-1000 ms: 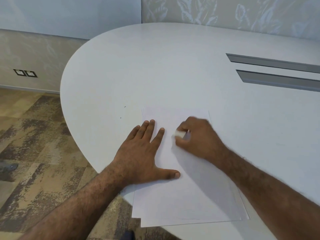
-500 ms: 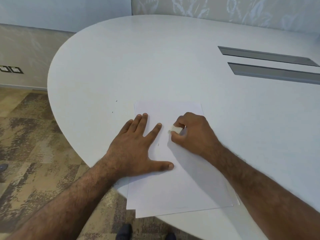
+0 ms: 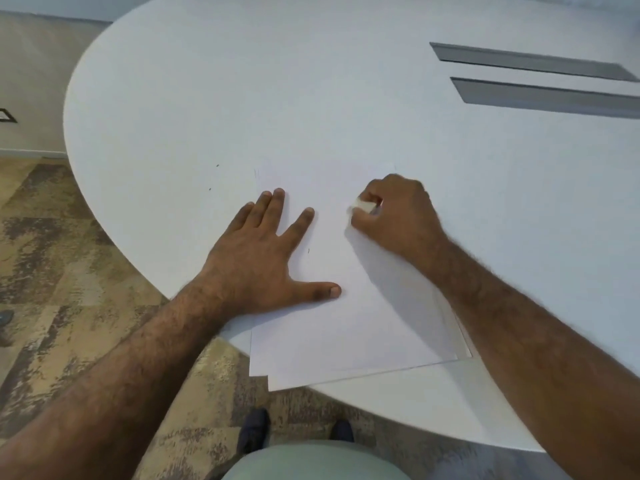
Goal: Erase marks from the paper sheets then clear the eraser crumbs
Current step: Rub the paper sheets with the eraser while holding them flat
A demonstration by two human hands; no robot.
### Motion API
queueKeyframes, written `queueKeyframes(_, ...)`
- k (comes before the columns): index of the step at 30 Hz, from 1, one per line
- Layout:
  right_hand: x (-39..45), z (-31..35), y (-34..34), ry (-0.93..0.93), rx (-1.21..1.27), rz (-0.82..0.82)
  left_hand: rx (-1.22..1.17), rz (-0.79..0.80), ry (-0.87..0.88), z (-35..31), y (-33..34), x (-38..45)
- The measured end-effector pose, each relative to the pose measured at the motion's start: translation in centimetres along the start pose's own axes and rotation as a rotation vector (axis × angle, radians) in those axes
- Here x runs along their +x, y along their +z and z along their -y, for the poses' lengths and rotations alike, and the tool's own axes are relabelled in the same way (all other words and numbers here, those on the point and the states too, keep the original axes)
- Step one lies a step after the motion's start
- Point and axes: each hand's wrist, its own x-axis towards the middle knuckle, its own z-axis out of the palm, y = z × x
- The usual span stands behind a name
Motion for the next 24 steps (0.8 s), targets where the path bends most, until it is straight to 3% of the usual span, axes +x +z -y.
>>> queueKeyframes(4,-3.2,1.8,1.3,-0.242,0.093,0.155,0.001,-0.004,-0.006,0.0,0.1,-0.1)
queueKeyframes(8,0.4,-0.4,-0.2,-0.036,0.020,0.001,-0.001,-0.015,-0.001,0.0,0.1,0.1)
queueKeyframes(12,-2.7,1.5,1.4,-0.265,0.094,0.165,0.004,-0.023,-0.008,0.0,0.3,0.0)
queueKeyframes(16,0.8,-0.7,-0.4,-0.053,0.008,0.027,-0.012,-0.031,-0.004,-0.1,0.2,0.1)
queueKeyframes(21,-3.4,1.5,1.1,-0.257,0.104,0.166,0.017,-0.046,-0.010,0.0,0.3,0.2)
queueKeyframes(24,0.5,-1.1,0.0,-0.058,0.029,0.009,0.003,-0.052,-0.003,-0.1,0.5,0.2)
